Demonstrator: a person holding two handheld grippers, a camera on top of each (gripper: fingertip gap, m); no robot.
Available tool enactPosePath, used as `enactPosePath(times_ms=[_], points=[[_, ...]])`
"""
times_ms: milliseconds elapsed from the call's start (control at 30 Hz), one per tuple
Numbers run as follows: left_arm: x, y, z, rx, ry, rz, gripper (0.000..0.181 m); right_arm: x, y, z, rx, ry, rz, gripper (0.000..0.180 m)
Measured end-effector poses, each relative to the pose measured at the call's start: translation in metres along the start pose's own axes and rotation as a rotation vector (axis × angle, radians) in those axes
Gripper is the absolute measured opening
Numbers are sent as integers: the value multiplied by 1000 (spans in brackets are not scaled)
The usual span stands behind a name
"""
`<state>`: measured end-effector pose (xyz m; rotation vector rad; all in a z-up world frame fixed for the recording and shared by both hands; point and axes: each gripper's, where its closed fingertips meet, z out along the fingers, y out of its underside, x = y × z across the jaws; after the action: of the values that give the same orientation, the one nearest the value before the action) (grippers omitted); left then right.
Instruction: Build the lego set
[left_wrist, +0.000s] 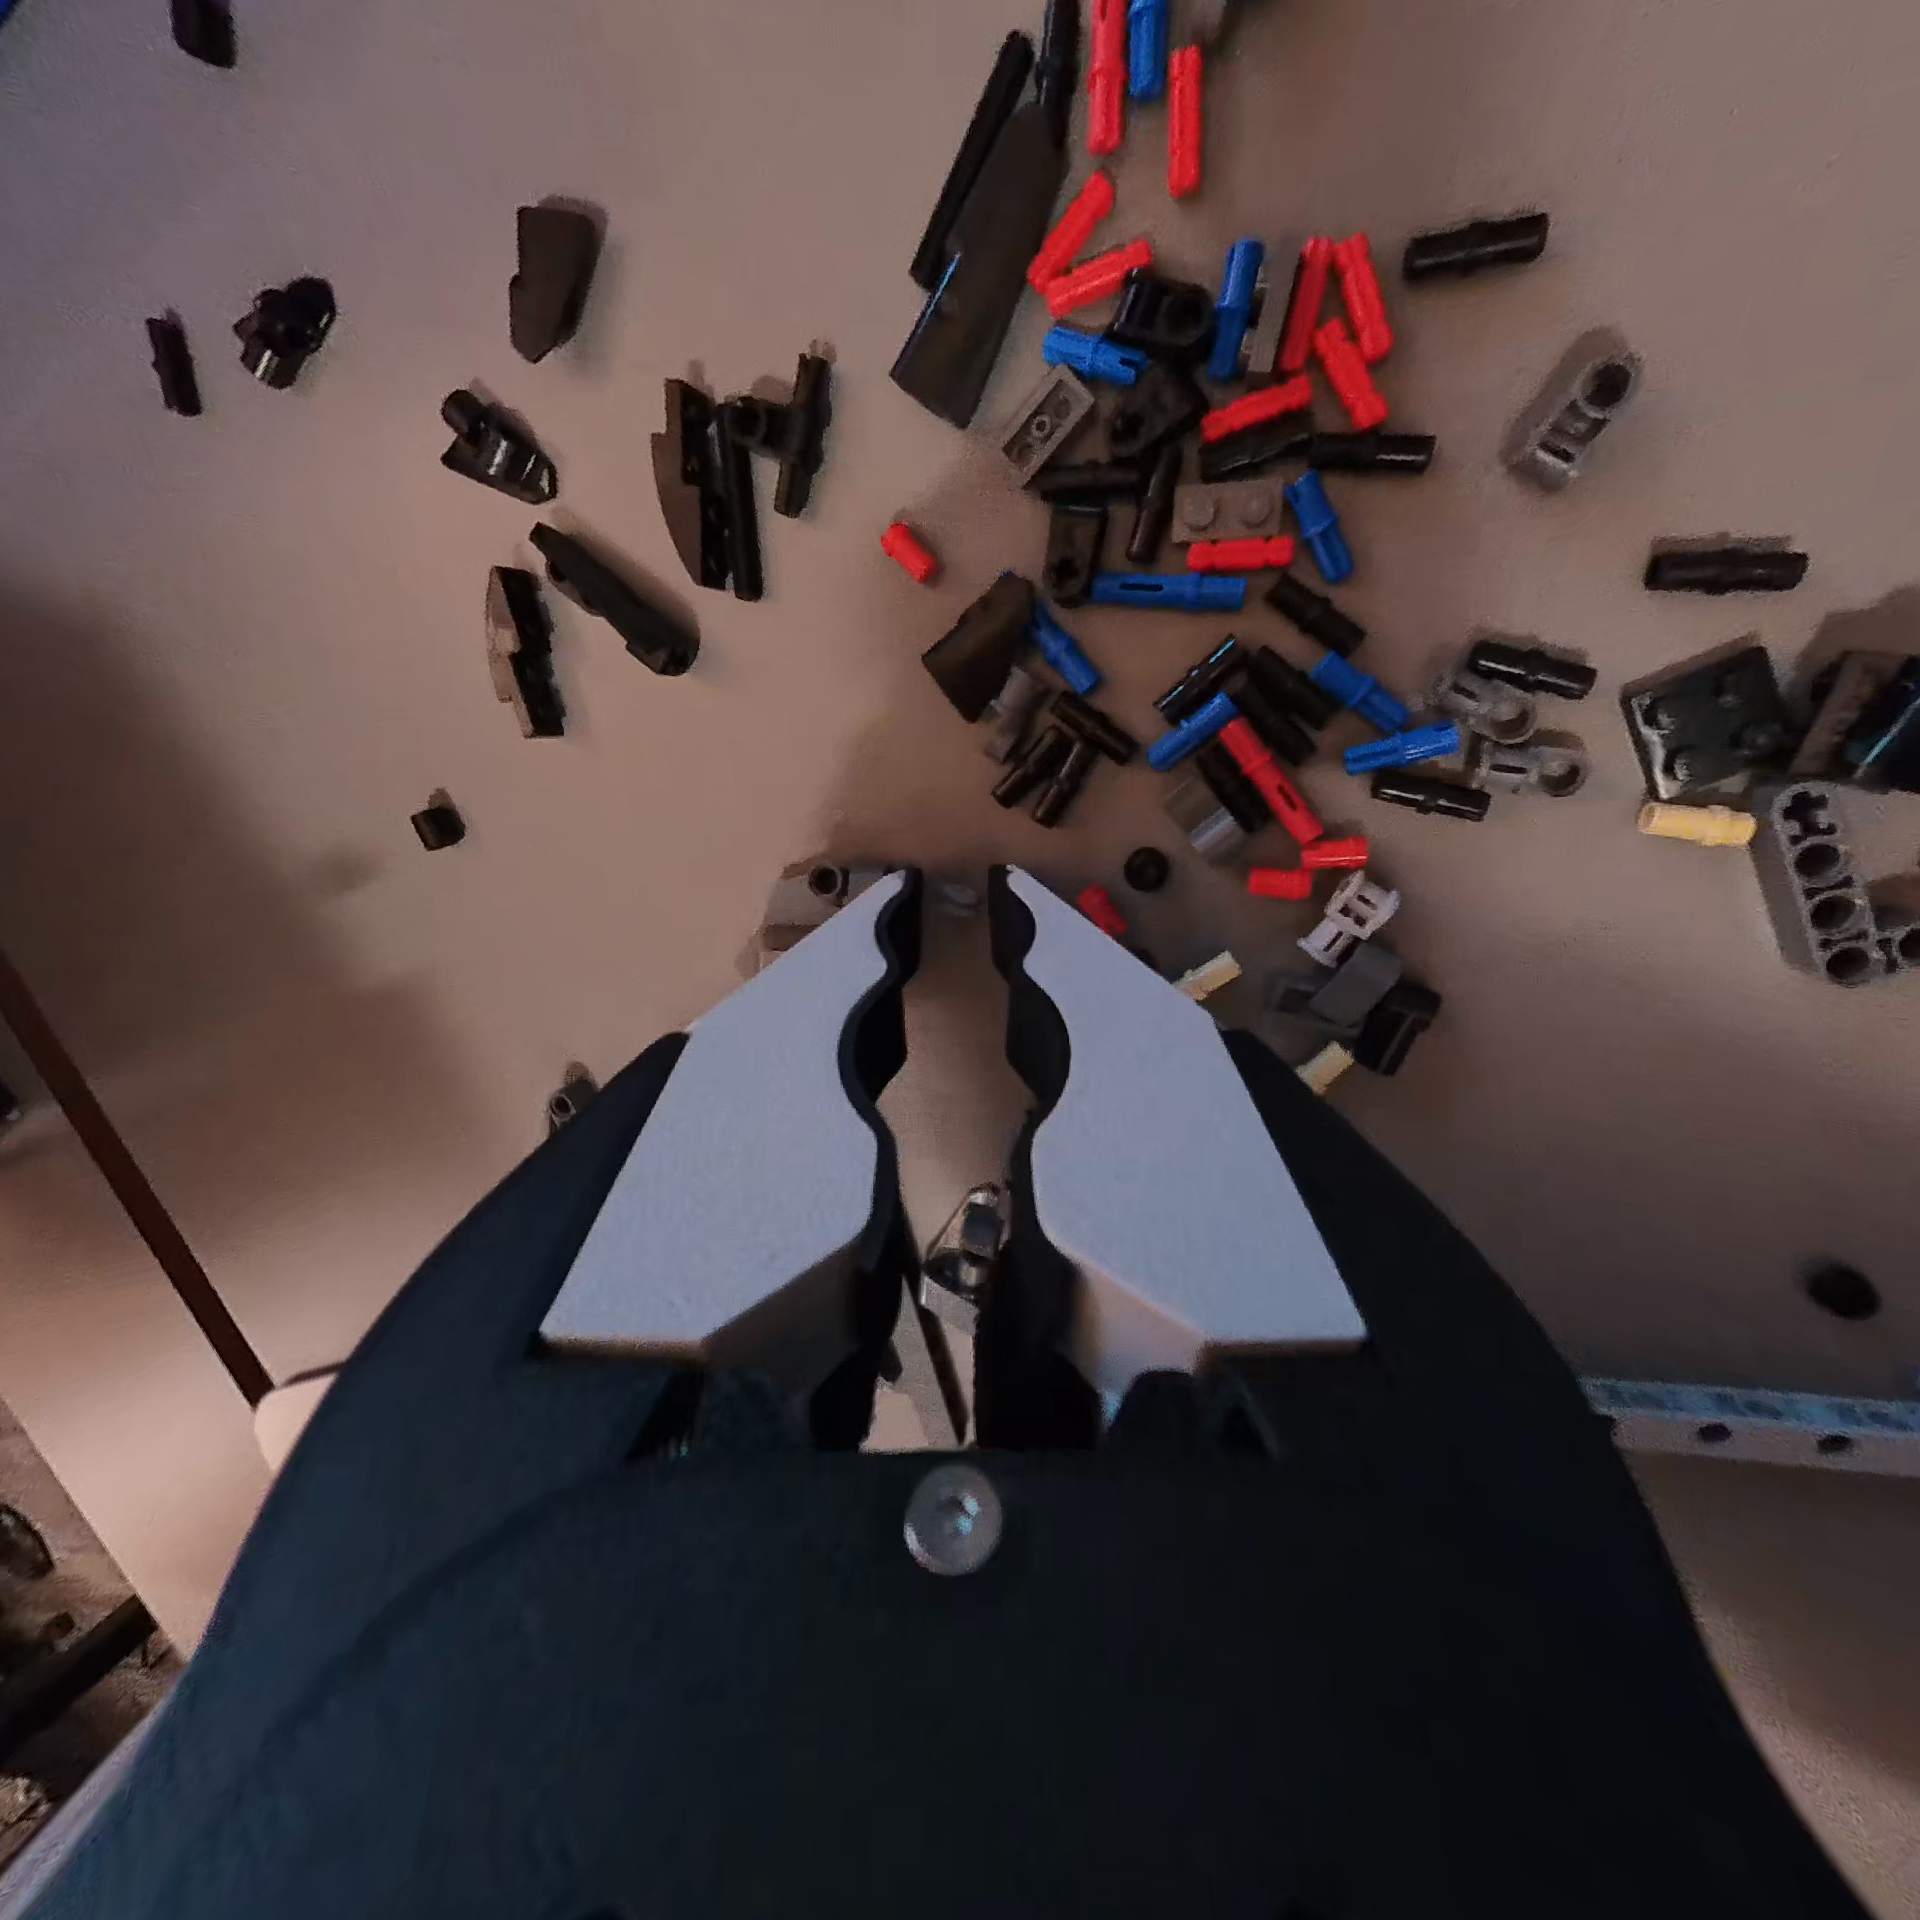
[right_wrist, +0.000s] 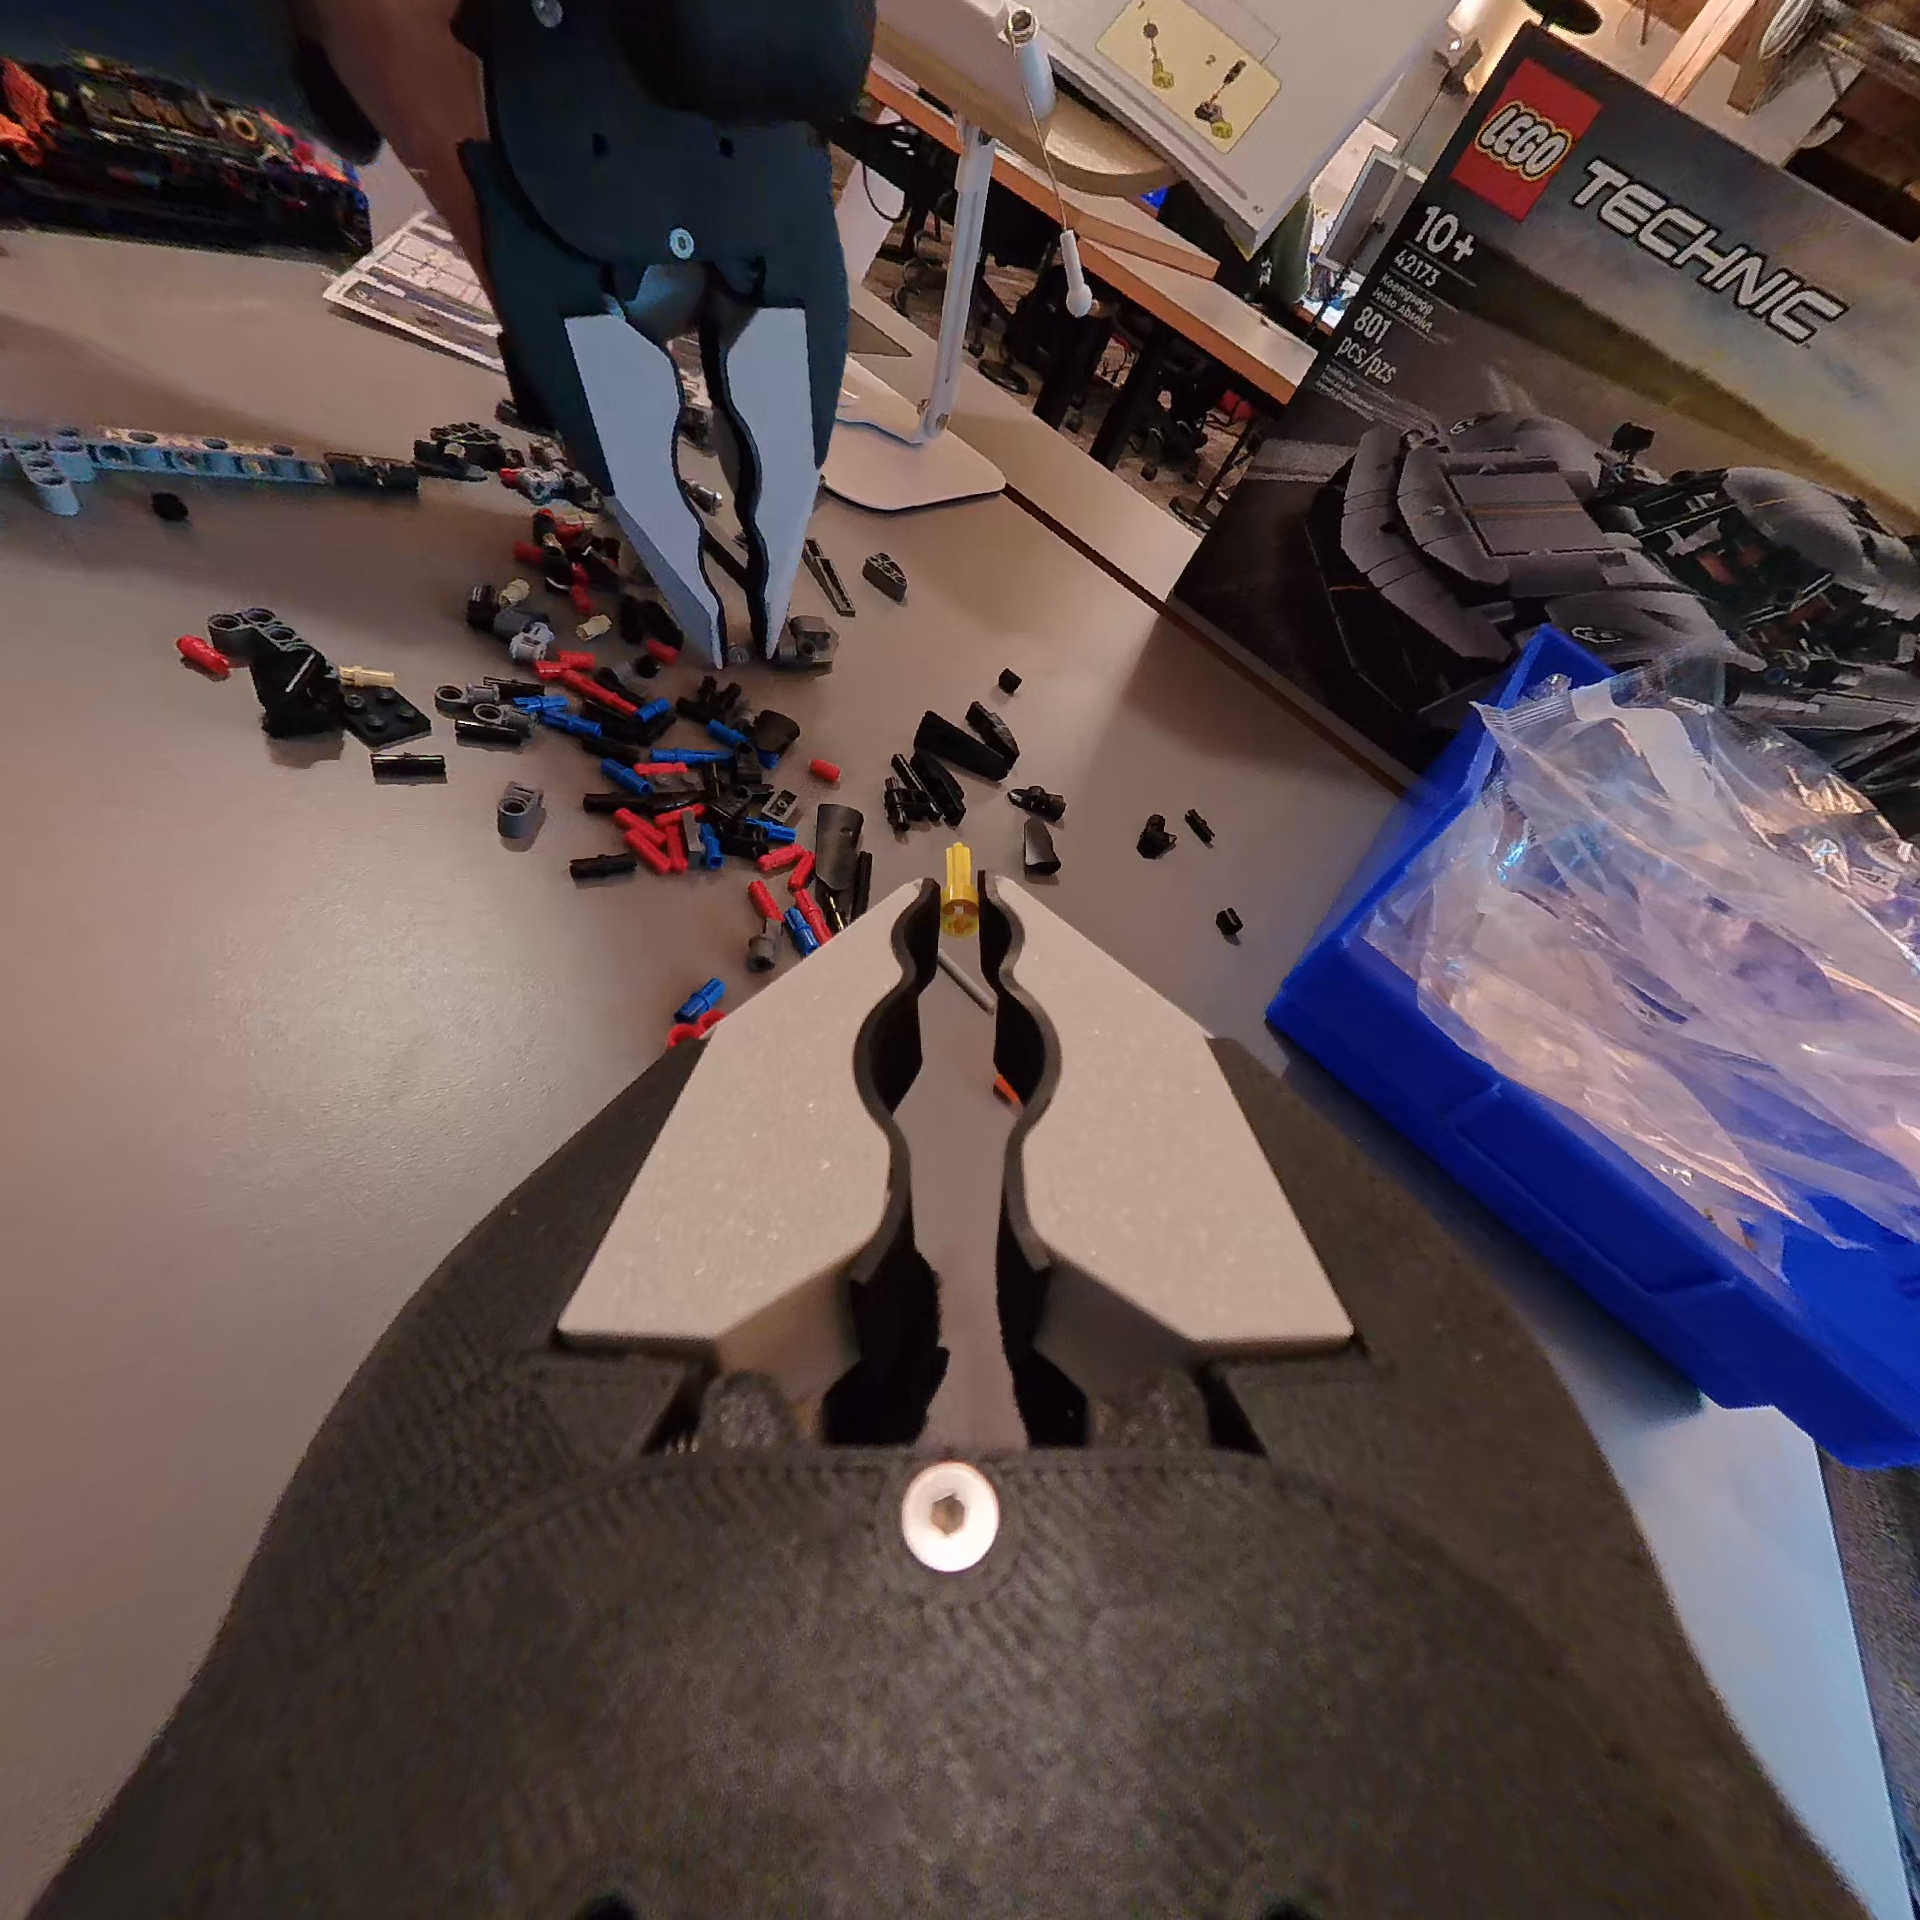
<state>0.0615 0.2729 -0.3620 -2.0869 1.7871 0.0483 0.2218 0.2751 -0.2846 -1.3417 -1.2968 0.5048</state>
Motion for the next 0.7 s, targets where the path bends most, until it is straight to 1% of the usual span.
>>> enactPosePath(times_ms=[100, 300, 567, 700], points=[[3, 0, 0, -7, 48, 21, 7, 0, 0, 0, 3, -3, 1, 4], [4, 6, -2, -32, 102, 52, 11, 0, -2, -1, 12, -7, 6, 4], [4, 10, -3, -11, 134, 9, 16, -1, -2, -1, 16, -12, 6, 4], [6, 8, -3, 0, 146, -9, 13, -1, -2, -2, 18, -11, 7, 3]])
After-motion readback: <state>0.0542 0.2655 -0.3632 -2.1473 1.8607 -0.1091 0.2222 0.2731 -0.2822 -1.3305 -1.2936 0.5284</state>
